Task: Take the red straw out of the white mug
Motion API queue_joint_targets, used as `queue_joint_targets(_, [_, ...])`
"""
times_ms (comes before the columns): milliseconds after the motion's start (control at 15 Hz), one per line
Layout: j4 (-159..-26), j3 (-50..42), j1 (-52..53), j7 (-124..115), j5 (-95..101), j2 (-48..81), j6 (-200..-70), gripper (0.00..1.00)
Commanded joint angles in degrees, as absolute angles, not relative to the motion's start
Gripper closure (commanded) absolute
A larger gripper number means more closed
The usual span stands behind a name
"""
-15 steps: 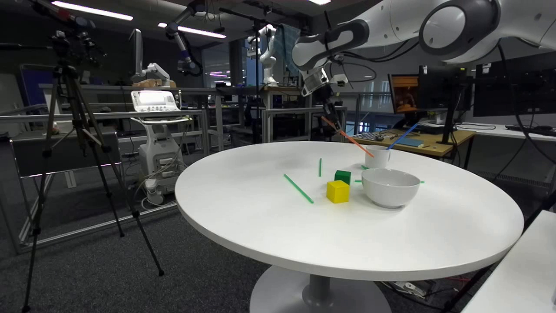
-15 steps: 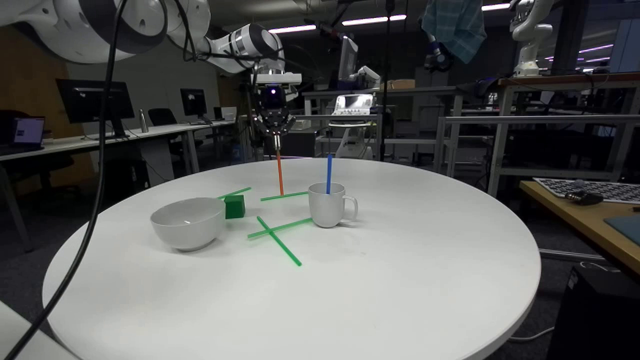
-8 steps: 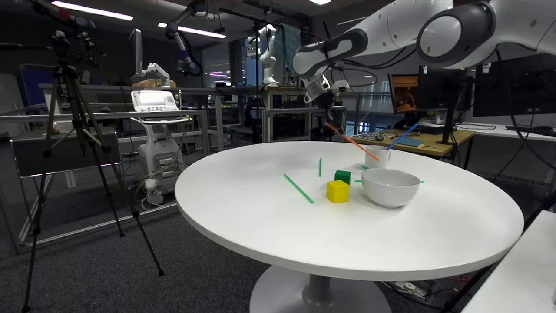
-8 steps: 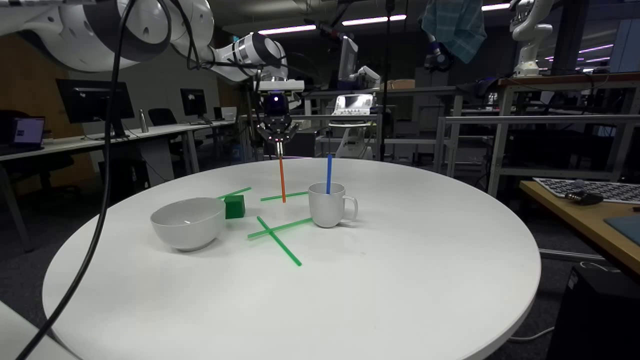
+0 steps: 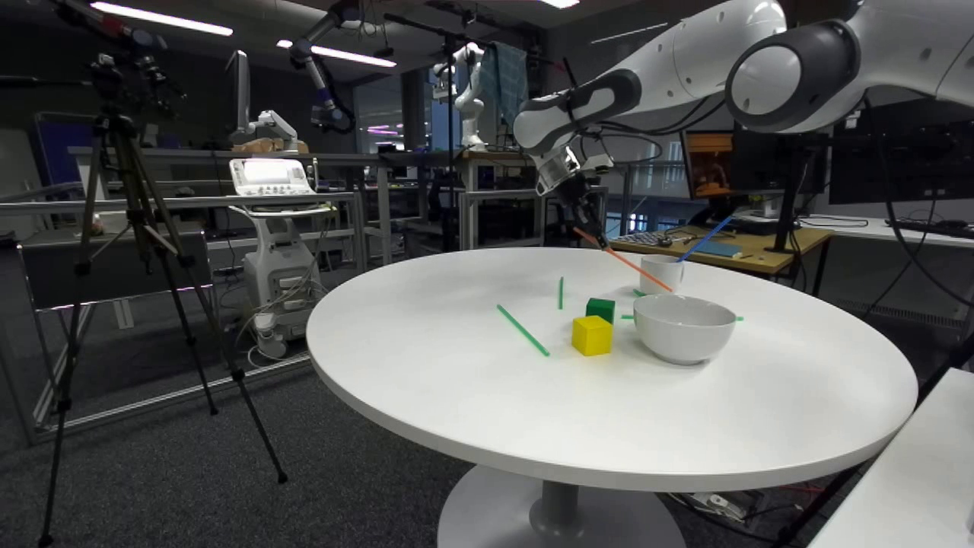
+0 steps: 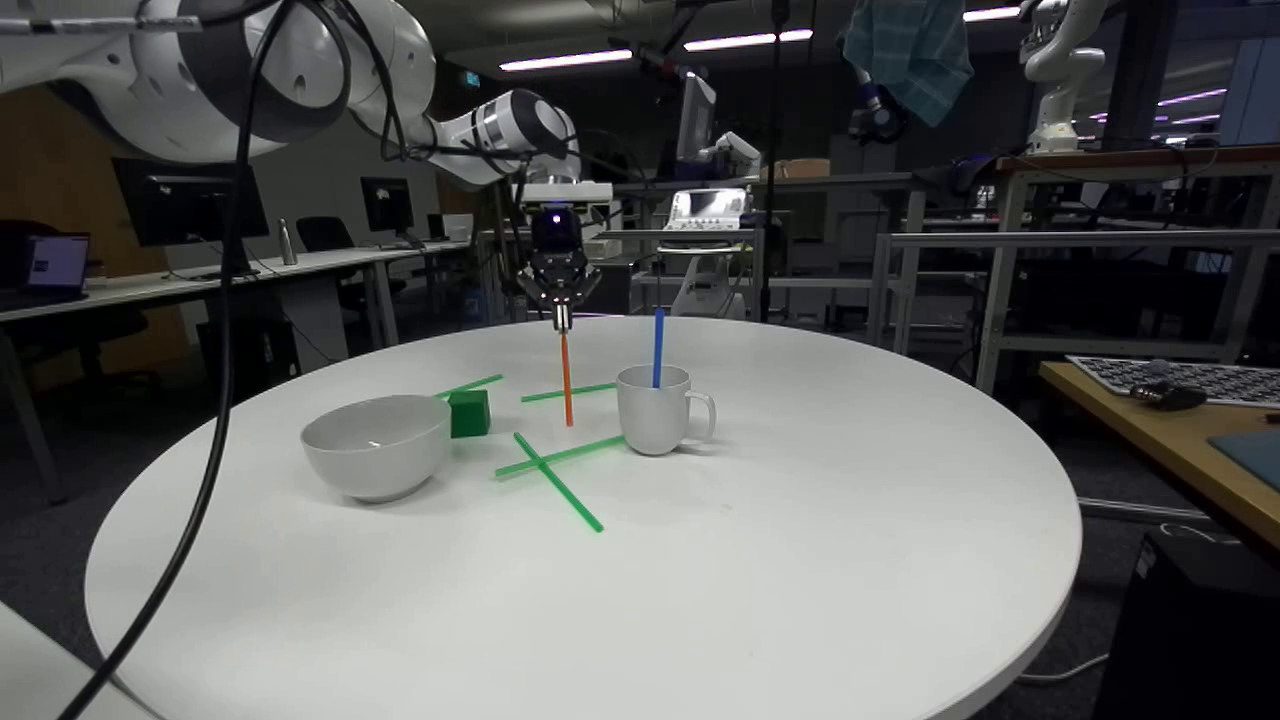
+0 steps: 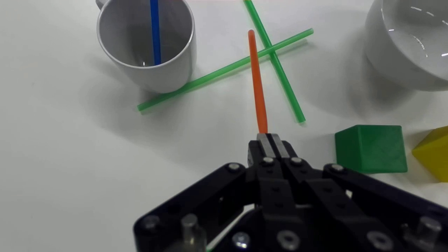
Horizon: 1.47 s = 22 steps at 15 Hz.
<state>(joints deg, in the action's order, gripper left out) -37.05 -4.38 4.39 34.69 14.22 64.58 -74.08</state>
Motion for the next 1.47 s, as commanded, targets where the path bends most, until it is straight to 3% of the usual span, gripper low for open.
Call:
queue_joint_targets(0, [-33.27,-5.31,4.38,35.99,15.03,67.50,-70.55,1.00])
queue_joint_targets(1400, [-32.98,-7.78,4.43,36.22,15.05,71.50,-64.98,1.00])
